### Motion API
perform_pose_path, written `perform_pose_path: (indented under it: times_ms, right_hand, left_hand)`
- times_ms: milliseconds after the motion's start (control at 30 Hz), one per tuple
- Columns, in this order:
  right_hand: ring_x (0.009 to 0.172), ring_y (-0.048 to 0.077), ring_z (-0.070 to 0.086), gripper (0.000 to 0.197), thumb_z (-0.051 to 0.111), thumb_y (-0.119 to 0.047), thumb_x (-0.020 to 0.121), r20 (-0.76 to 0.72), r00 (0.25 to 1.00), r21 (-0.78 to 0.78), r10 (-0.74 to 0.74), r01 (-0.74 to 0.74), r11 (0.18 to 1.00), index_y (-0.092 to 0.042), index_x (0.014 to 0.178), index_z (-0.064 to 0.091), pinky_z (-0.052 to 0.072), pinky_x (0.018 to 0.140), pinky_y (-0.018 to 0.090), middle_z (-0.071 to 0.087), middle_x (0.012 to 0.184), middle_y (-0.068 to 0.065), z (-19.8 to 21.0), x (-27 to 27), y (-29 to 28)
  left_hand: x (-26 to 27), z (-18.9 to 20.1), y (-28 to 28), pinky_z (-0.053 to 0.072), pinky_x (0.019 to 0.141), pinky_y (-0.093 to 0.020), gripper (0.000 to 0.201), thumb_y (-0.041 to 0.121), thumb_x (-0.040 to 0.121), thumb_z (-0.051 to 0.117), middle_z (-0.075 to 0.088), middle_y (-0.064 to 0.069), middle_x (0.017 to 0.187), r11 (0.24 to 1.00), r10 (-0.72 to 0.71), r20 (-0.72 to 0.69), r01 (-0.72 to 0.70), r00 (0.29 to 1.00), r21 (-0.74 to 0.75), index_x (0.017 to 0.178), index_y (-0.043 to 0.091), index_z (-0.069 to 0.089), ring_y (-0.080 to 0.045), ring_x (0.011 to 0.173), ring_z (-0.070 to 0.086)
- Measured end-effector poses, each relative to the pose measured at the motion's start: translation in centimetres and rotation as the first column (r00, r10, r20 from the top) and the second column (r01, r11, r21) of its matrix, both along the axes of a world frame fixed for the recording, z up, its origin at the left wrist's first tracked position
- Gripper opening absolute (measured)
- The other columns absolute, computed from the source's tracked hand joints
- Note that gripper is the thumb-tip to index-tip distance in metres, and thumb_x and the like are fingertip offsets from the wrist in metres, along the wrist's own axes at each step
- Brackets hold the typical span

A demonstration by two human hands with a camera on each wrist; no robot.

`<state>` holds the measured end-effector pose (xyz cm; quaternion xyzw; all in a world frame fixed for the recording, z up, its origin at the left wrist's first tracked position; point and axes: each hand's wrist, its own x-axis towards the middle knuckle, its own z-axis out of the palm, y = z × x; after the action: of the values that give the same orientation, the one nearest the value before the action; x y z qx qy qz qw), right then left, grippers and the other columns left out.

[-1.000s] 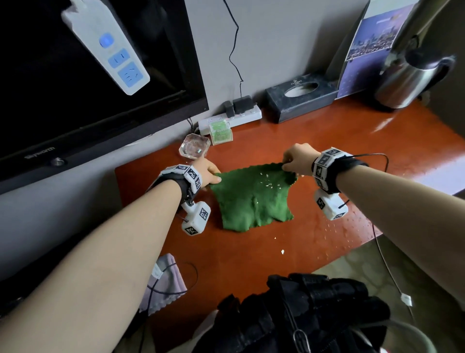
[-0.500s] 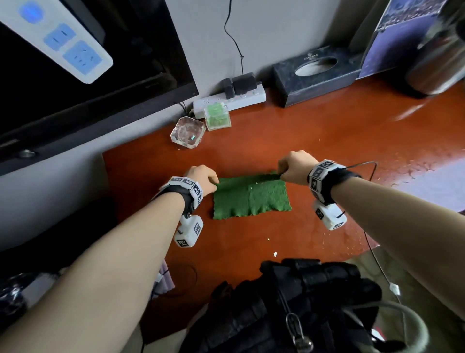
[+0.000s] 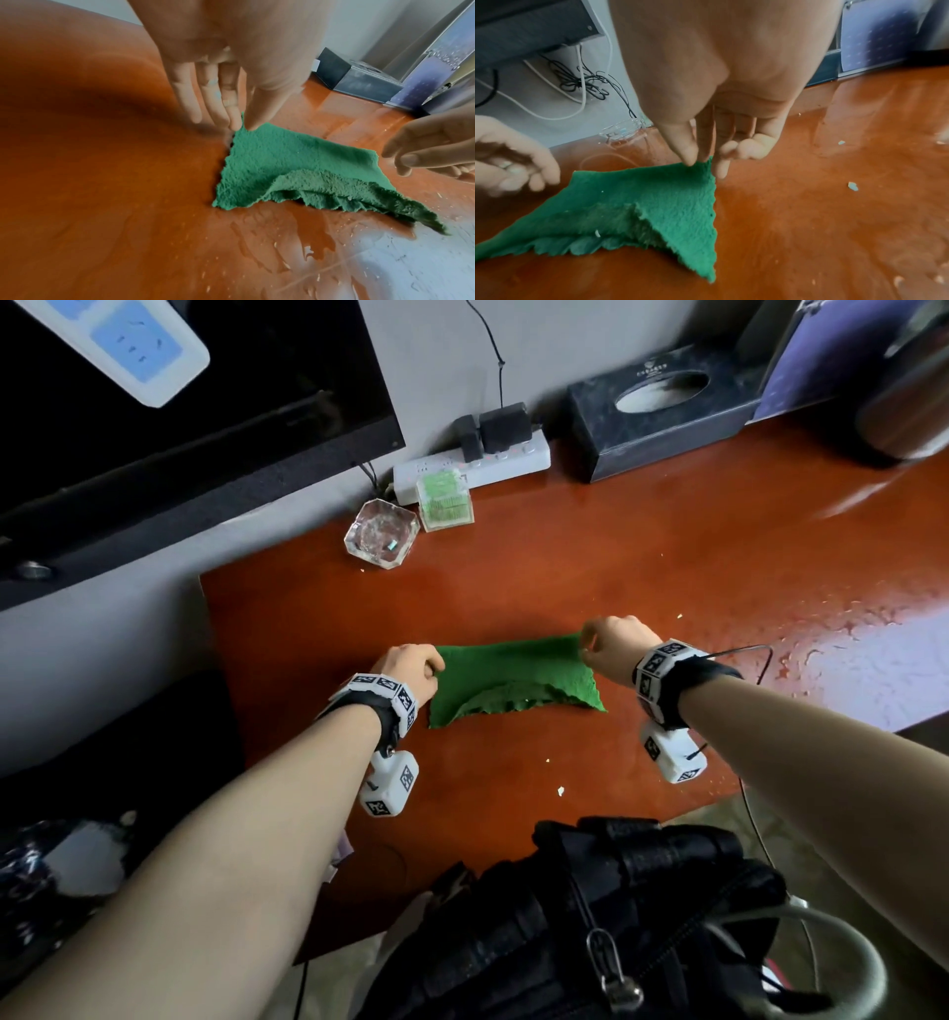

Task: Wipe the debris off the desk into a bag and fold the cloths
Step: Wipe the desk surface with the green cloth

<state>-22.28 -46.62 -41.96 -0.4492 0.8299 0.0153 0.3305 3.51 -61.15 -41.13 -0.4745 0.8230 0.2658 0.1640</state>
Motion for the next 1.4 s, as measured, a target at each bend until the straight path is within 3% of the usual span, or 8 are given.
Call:
perform_pose_path:
  times_ms: [200,333,467,667,800,967,1133,1400]
  right_hand:
    - [0.091,0.031,0.060,0.053,0.067,-0.033,0.081,-0.007,1.000,0.027,0.004,-0.004,1.000,-0.016,0.125,0.043,0.047,0.067,0.034,0.059,0.107,0.011,-1.4,0.3,0.2]
    - [0.095,0.036,0.060,0.061,0.071,-0.032,0.078,-0.017,0.999,0.003,-0.029,0.029,1.000,-0.016,0.125,0.036,0.053,0.076,0.043,0.055,0.111,0.014,-2.5,0.8,0.2]
    - [0.096,0.034,0.059,0.047,0.070,-0.028,0.080,-0.010,0.997,0.000,-0.074,0.074,0.997,-0.017,0.119,0.046,0.049,0.075,0.037,0.055,0.109,0.012,-3.0,0.7,0.1]
    - [0.077,0.023,0.053,0.019,0.067,-0.023,0.071,0.087,0.981,-0.036,-0.174,0.177,0.983,-0.019,0.088,0.060,0.033,0.055,0.024,0.056,0.087,0.002,-2.2,0.1,-0.5]
    - [0.062,0.021,0.053,0.014,0.071,-0.017,0.070,0.220,0.909,-0.065,-0.354,0.375,0.925,-0.014,0.077,0.060,0.035,0.047,0.022,0.056,0.065,0.001,-0.4,-0.3,-1.2]
    - [0.067,0.023,0.047,0.016,0.071,-0.016,0.071,0.261,0.861,-0.198,-0.437,0.491,0.848,-0.010,0.077,0.058,0.033,0.048,0.025,0.053,0.070,0.005,2.2,0.0,-2.3]
    - [0.070,0.024,0.049,0.018,0.071,-0.018,0.072,0.291,0.856,-0.291,-0.428,0.505,0.813,-0.011,0.081,0.057,0.034,0.050,0.023,0.056,0.075,0.006,4.4,2.5,-3.3]
    - [0.073,0.030,0.057,0.021,0.072,-0.018,0.070,0.307,0.920,-0.383,-0.245,0.355,0.853,-0.009,0.080,0.056,0.043,0.056,0.031,0.063,0.077,0.011,6.8,8.9,-3.5]
  left_hand:
    - [-2.2,-1.3,0.3,0.034,0.071,-0.023,0.026,0.008,0.091,0.065,0.051,-0.005,0.119,0.997,-0.048,-0.087,0.043,0.995,-0.067,0.115,0.017,0.063,-0.014,0.090,0.047]
    - [-3.5,-2.3,0.2,0.032,0.053,-0.020,0.038,0.012,0.090,0.068,0.043,-0.002,0.127,0.994,-0.087,0.004,0.087,0.996,-0.070,0.123,0.022,0.054,-0.017,0.081,0.052]
    - [-3.8,-3.3,-0.2,0.055,0.070,-0.038,0.025,0.016,0.090,0.067,0.048,-0.003,0.112,0.996,-0.062,0.042,0.065,0.997,-0.061,0.103,0.028,0.050,-0.023,0.082,0.059]
    - [-3.5,-2.6,-1.6,0.041,0.070,-0.030,0.010,0.028,0.088,0.069,0.050,0.003,0.098,1.000,-0.025,0.088,0.026,0.996,-0.013,0.087,0.030,0.058,-0.020,0.084,0.053]
    - [-3.1,-1.5,-2.5,0.042,0.060,-0.024,0.005,0.026,0.076,0.072,0.067,0.007,0.084,0.976,0.158,-0.010,-0.155,0.987,0.154,0.078,0.022,0.070,-0.019,0.078,0.061]
    - [-3.5,0.6,-3.2,0.042,0.062,-0.025,0.003,0.019,0.078,0.071,0.071,0.000,0.086,0.921,0.318,-0.180,-0.259,0.931,0.290,0.080,0.019,0.072,-0.021,0.084,0.062]
    - [-3.9,2.1,-2.4,0.059,0.074,-0.035,0.008,0.021,0.075,0.075,0.069,0.007,0.076,0.882,0.420,-0.277,-0.317,0.865,0.348,0.072,0.025,0.069,-0.019,0.083,0.066]
    - [-7.0,5.1,1.5,0.058,0.080,-0.055,0.012,-0.001,0.085,0.060,0.066,-0.019,0.084,0.703,0.599,-0.351,-0.262,0.720,0.661,0.078,0.007,0.066,-0.037,0.085,0.068]
